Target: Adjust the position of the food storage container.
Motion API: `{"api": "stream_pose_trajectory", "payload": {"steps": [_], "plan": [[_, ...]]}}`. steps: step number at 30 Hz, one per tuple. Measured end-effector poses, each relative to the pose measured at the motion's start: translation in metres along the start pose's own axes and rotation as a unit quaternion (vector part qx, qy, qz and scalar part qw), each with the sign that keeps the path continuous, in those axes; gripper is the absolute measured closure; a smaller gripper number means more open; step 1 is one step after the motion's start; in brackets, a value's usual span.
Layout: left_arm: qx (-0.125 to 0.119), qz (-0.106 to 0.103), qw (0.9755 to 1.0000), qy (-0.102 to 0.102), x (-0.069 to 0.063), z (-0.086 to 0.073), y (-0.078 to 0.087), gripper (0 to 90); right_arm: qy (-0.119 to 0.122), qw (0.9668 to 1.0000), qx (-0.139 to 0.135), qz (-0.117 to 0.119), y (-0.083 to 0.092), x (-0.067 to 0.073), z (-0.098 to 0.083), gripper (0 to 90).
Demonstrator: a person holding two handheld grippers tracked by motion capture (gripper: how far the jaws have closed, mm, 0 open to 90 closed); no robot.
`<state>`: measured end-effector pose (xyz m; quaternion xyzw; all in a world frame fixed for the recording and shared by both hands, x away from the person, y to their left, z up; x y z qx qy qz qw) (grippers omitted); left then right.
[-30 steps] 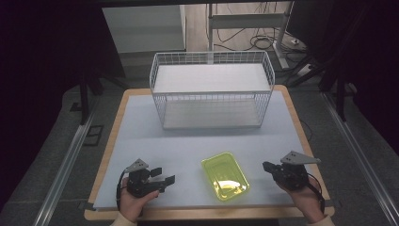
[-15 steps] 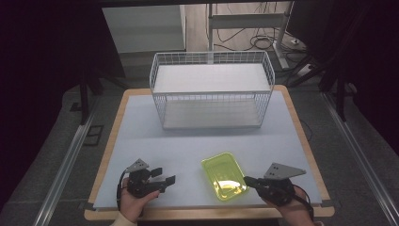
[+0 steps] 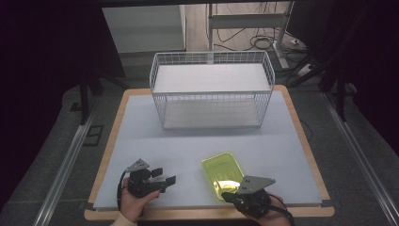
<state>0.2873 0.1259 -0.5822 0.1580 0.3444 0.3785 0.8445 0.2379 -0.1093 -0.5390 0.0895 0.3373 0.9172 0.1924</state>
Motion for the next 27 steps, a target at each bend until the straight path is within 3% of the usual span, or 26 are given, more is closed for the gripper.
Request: {"api": "stream_pose_trajectory", "payload": {"steps": [4, 11, 20, 27], "plan": [[-0.001, 0.0, 1.0, 0.001, 0.0, 0.0, 0.0, 23.6, 0.011, 0.9997, 0.016, 0.018, -0.012, 0.012, -0.002, 89.9], [0.002, -0.001, 1.0, -0.002, 0.0, 0.0, 0.0, 23.5, 0.034, 0.9986, 0.038, 0.018, -0.027, 0.025, -0.005, 89.9], [0.002, -0.003, 1.0, -0.002, 0.0, -0.001, 0.0, 23.3, 0.031, 0.9981, 0.052, 0.006, -0.028, 0.019, -0.016, 89.9], [0.005, -0.004, 1.0, -0.004, -0.001, -0.002, -0.001, 23.3, 0.017, 0.9977, 0.064, -0.014, -0.02, 0.004, -0.032, 89.9]]}}
Point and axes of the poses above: each handheld gripper's, and its own axes: y roughly backward along the jaws, z roughly out of its top, x roughly to its left, the point moved 9 cm from there along -y, roughly forward along the jaws, and after that the axes turned 3 degrees about y, right-handed, at the moved point
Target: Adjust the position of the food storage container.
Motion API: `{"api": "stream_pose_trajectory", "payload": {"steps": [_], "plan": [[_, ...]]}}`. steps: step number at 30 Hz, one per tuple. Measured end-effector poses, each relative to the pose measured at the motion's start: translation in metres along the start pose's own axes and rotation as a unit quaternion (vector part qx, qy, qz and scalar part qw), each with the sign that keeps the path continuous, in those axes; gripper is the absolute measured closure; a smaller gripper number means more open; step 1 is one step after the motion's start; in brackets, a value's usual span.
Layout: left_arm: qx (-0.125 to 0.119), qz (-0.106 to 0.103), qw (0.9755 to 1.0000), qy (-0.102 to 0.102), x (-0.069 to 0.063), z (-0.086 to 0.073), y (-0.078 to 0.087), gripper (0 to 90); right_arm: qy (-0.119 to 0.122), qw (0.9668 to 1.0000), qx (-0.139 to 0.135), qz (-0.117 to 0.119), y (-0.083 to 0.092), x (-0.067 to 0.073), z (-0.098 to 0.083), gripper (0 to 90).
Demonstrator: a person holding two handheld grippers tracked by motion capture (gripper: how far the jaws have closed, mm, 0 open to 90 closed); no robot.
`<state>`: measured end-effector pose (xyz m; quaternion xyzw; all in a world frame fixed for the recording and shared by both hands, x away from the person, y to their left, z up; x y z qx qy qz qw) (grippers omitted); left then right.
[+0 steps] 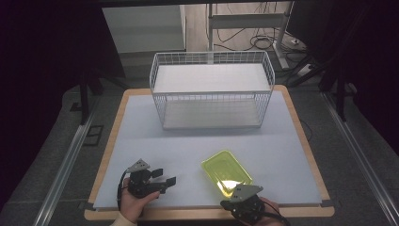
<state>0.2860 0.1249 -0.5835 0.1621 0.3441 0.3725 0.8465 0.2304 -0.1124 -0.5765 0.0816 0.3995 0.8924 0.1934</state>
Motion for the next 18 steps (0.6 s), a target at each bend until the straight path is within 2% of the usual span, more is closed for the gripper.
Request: {"api": "stream_pose_trajectory", "payload": {"steps": [3, 4, 10, 18], "plan": [[0.0, 0.0, 1.0, 0.0, 0.0, 0.0, 0.0, 23.2, -0.005, 0.9999, 0.003, -0.009, 0.002, -0.007, -0.004, 89.9], [0.0, 0.0, 1.0, 0.0, 0.0, 0.0, 0.0, 23.2, -0.014, 0.9998, 0.002, -0.017, 0.004, -0.013, -0.008, 89.9], [0.002, 0.0, 1.0, -0.002, 0.0, 0.0, 0.0, 23.1, -0.036, 0.9985, 0.0, -0.042, 0.011, -0.032, -0.016, 89.9], [0.002, 0.0, 1.0, -0.002, 0.0, 0.0, 0.0, 23.1, -0.051, 0.9969, -0.005, -0.059, 0.019, -0.049, -0.021, 89.9]]}}
Point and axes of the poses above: each handheld gripper's, and its own axes: y roughly backward along the jaws, z roughly out of its top, x roughly to its left, the point moved 9 cm from there along -y, roughly forward along the jaws, and after that the axes turned 3 degrees about y, right-handed, at the moved point
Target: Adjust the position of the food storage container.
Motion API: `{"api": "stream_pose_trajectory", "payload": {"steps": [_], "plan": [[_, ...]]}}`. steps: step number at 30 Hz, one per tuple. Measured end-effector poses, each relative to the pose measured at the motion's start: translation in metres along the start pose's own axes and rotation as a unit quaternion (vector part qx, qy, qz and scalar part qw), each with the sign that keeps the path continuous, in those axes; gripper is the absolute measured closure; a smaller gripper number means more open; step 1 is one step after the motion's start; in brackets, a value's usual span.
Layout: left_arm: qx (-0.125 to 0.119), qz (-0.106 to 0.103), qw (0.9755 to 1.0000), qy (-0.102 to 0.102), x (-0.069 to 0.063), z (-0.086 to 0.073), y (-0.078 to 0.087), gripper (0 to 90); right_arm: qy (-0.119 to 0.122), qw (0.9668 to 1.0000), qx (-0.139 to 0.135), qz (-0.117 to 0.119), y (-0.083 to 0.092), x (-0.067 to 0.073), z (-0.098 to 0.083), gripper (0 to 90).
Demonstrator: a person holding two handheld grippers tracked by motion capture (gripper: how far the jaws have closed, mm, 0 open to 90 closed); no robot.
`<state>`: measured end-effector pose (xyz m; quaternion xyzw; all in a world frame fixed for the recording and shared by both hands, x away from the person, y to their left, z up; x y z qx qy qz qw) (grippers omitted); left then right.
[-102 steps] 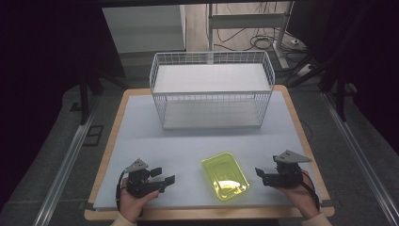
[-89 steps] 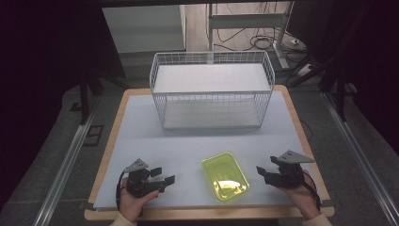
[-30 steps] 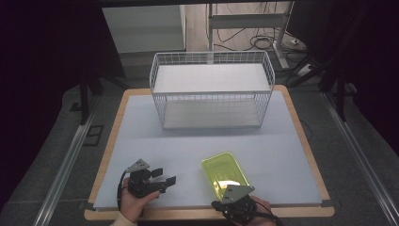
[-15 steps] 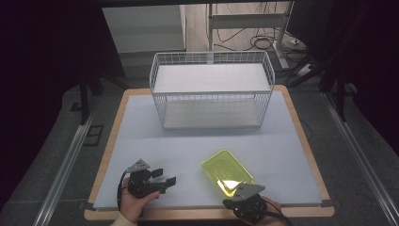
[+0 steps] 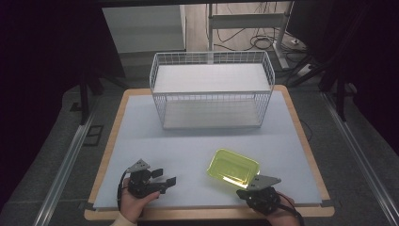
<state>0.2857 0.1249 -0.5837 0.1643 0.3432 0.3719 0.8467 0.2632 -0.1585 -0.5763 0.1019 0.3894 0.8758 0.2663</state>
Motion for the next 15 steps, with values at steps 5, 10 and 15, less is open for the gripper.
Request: {"api": "stream_pose_trajectory", "payload": {"steps": [5, 10, 15], "plan": [[0.0, 0.0, 1.0, 0.0, 0.0, 0.0, 0.0, 23.1, -0.015, 0.9998, -0.004, -0.01, 0.005, -0.013, -0.003, 89.9], [0.001, 0.0, 1.0, -0.001, -0.001, 0.0, -0.001, 23.1, -0.03, 0.9993, -0.007, -0.021, 0.008, -0.025, -0.004, 89.9], [0.001, 0.0, 1.0, -0.001, 0.0, 0.0, -0.001, 23.0, -0.04, 0.9987, -0.009, -0.031, 0.01, -0.035, -0.006, 89.9]]}}
Point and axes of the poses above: each handheld gripper's, and its own axes: y roughly backward along the jaws, z roughly out of its top, x roughly to its left, the point moved 9 cm from there along -y, roughly forward along the jaws, and after that the axes turned 3 degrees about y, right-handed, at the moved point
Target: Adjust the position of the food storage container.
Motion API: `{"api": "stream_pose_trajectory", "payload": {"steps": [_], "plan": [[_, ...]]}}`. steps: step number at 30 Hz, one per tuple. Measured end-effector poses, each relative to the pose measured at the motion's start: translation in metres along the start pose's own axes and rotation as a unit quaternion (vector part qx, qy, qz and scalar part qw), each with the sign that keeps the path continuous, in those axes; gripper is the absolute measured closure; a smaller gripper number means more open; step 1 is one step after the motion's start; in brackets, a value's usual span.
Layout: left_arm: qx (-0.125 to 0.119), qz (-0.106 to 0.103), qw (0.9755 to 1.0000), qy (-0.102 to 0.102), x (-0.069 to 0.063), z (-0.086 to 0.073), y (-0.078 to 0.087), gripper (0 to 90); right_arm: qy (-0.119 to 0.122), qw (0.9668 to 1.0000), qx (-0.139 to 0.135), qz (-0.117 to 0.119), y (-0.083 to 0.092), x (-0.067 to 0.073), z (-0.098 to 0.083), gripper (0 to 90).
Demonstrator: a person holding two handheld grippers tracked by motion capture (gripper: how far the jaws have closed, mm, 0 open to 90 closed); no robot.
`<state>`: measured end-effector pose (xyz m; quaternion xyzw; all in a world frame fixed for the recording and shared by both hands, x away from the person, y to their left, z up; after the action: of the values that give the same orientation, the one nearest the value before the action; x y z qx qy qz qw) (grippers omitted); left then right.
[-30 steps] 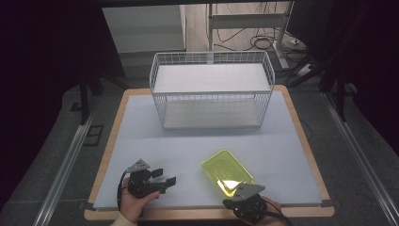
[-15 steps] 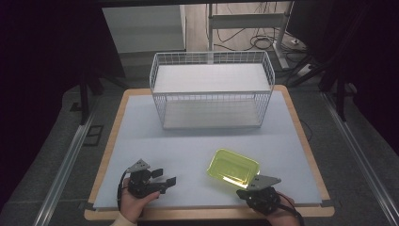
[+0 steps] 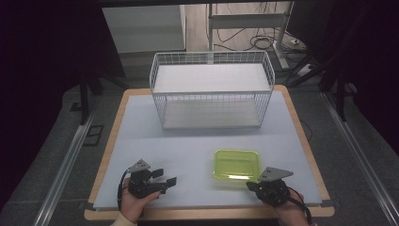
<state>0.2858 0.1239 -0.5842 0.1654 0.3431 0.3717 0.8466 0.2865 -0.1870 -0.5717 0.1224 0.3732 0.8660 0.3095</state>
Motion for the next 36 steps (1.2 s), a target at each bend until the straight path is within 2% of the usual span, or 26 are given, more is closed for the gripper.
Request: {"api": "stream_pose_trajectory", "payload": {"steps": [4, 6, 10, 11, 12, 13, 16, 17, 20, 21, 22, 23, 24, 25, 30, 36], "plan": [[0.0, 0.0, 1.0, 0.0, 0.0, 0.0, 0.0, 23.1, -0.006, 1.0, 0.0, -0.001, 0.0, -0.004, -0.001, 89.9], [-0.001, -0.001, 1.0, 0.0, 0.0, 0.0, 0.001, 23.1, -0.012, 0.9999, -0.002, 0.007, 0.002, -0.003, -0.002, 89.9], [-0.001, 0.0, 1.0, 0.001, 0.001, 0.0, 0.001, 23.0, -0.019, 0.9998, -0.001, -0.001, 0.009, -0.008, -0.01, 89.9], [0.0, 0.0, 1.0, 0.001, 0.001, 0.0, 0.0, 23.0, -0.029, 0.9995, -0.002, -0.01, 0.013, -0.016, -0.015, 89.9], [0.0, 0.0, 1.0, 0.001, 0.001, 0.0, 0.0, 23.0, -0.029, 0.9995, -0.002, -0.01, 0.013, -0.016, -0.015, 89.9], [0.0, 0.0, 1.0, 0.0, 0.0, 0.0, 0.0, 23.1, -0.043, 0.9988, -0.005, -0.023, 0.018, -0.026, -0.018, 89.9], [0.0, 0.0, 1.0, -0.001, 0.0, 0.0, -0.001, 23.1, -0.045, 0.9985, -0.006, -0.031, 0.02, -0.033, -0.018, 89.9], [0.001, 0.001, 1.0, -0.001, 0.0, 0.0, -0.001, 23.0, -0.047, 0.998, -0.003, -0.043, 0.019, -0.043, -0.017, 89.9], [0.002, 0.0, 1.0, -0.003, -0.001, 0.0, -0.001, 23.1, -0.056, 0.9972, -0.001, -0.049, 0.017, -0.051, -0.016, 89.9], [0.002, 0.0, 1.0, -0.002, -0.001, 0.0, -0.001, 23.1, -0.061, 0.9965, 0.003, -0.057, 0.014, -0.061, -0.016, 89.9], [0.002, 0.0, 1.0, -0.002, -0.001, 0.0, -0.001, 23.1, -0.061, 0.9965, 0.003, -0.057, 0.014, -0.061, -0.016, 89.9], [0.001, 0.001, 1.0, -0.001, -0.001, 0.0, -0.001, 23.1, -0.068, 0.9956, 0.002, -0.064, 0.011, -0.071, -0.015, 89.9], [0.001, 0.001, 1.0, -0.001, -0.001, 0.0, -0.001, 23.1, -0.068, 0.9956, 0.002, -0.064, 0.011, -0.071, -0.015, 89.9], [0.002, 0.001, 1.0, -0.002, 0.0, 0.0, -0.001, 23.1, -0.079, 0.9946, -0.002, -0.068, 0.009, -0.081, -0.012, 89.9], [0.001, 0.002, 1.0, -0.001, 0.0, 0.0, -0.001, 23.1, -0.081, 0.9942, -0.005, -0.071, 0.007, -0.086, -0.009, 89.9], [0.002, 0.002, 1.0, -0.002, -0.001, 0.0, -0.002, 23.1, -0.071, 0.9954, -0.003, -0.065, 0.0, -0.08, -0.002, 89.9]]}}
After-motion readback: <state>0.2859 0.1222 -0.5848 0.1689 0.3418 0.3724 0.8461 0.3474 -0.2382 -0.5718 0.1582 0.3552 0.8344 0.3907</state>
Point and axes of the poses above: each handheld gripper's, and its own axes: y roughly backward along the jaws, z roughly out of its top, x roughly to its left, the point moved 9 cm from there along -y, roughly forward along the jaws, and after that the axes turned 3 degrees about y, right-handed, at the moved point
